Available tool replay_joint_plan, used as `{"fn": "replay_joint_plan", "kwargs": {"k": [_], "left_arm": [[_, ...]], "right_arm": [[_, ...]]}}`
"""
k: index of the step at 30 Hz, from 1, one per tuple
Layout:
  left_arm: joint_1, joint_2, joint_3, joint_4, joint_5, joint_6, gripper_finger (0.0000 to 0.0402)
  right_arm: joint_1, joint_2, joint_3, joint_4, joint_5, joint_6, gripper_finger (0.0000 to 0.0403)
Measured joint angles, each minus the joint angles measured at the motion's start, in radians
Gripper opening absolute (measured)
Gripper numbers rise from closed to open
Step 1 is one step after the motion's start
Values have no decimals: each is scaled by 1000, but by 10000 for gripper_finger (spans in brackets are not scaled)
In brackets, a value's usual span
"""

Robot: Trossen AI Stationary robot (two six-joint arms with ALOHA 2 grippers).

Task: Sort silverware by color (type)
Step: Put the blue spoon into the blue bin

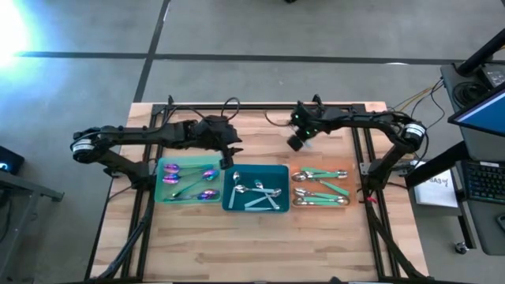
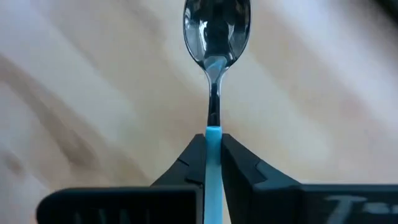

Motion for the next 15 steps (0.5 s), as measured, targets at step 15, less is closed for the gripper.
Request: {"fn": "replay_joint_plan", "kwargs": {"k": [15], "left_arm": [[3, 0, -334, 770, 15, -61, 134]], "right_arm": [[135, -8, 47, 683, -165, -72, 15]]}}
